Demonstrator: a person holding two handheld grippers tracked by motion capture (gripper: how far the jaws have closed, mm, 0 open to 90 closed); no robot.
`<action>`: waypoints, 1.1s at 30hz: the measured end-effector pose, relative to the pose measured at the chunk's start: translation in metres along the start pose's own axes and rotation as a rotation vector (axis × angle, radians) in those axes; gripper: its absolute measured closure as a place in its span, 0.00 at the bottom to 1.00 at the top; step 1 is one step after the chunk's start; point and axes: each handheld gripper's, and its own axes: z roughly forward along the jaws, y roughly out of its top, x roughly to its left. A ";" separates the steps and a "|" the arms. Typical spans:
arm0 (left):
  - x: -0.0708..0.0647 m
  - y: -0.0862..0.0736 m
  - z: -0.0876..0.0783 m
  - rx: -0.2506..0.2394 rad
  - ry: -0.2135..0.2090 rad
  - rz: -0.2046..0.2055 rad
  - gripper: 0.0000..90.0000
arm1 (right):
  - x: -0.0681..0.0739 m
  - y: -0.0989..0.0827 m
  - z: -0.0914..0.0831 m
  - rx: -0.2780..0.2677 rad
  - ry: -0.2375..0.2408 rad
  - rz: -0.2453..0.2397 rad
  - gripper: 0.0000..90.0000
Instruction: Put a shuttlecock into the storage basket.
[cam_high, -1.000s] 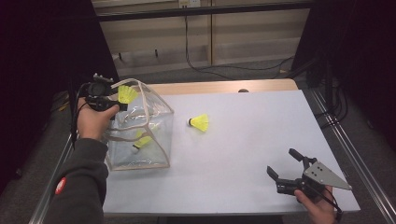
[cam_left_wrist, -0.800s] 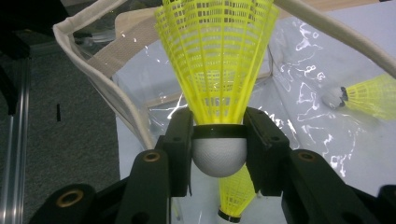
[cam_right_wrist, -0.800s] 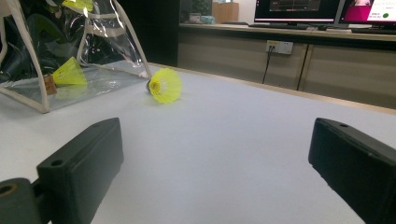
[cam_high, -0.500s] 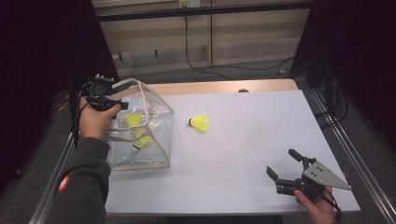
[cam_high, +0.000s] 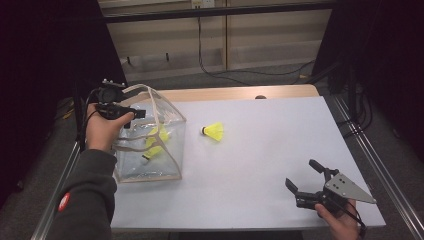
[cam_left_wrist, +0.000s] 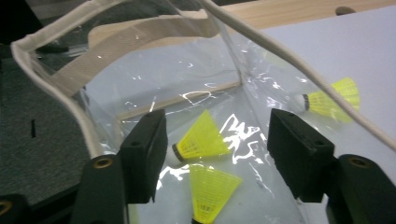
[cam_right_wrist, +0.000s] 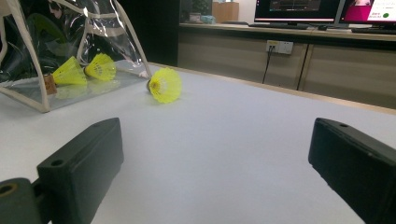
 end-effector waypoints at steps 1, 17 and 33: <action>-0.001 0.000 -0.001 -0.005 -0.007 0.002 0.39 | 0.000 0.000 0.000 0.000 0.000 0.000 0.03; -0.030 0.012 -0.023 0.004 -0.112 0.064 0.30 | 0.000 0.000 0.000 -0.003 -0.004 -0.006 0.03; -0.055 0.019 -0.027 0.016 -0.201 0.108 0.24 | 0.000 0.001 -0.001 -0.002 -0.002 -0.005 0.03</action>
